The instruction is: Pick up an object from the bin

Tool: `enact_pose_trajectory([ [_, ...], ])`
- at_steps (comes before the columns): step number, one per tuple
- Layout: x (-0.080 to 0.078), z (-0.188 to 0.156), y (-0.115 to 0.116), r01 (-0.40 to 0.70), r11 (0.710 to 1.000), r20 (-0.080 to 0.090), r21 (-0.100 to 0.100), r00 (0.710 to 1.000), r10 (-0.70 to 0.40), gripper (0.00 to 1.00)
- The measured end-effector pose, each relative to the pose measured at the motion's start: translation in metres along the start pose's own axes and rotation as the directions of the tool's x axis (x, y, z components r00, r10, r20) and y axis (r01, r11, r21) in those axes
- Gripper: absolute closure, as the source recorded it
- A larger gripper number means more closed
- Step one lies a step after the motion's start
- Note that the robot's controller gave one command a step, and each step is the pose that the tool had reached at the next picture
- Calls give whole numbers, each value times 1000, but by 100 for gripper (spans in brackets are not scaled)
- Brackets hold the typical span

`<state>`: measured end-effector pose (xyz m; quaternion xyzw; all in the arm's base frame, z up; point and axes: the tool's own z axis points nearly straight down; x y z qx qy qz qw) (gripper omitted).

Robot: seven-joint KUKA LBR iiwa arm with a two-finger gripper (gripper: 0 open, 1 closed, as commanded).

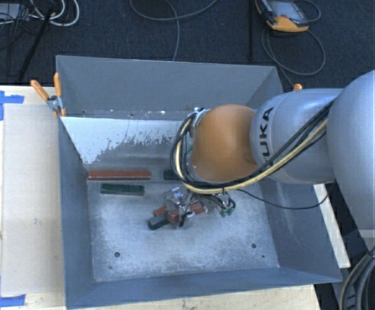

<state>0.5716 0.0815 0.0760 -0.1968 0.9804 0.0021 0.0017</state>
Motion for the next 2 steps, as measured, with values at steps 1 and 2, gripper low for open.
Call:
enact_pose_trajectory([
  [1, 3, -16, 0, -1, 1000, -11, 0, 1000, 1, 100],
  [2, 2, -39, 0, -1, 1000, -9, 1, 1000, 1, 100],
])
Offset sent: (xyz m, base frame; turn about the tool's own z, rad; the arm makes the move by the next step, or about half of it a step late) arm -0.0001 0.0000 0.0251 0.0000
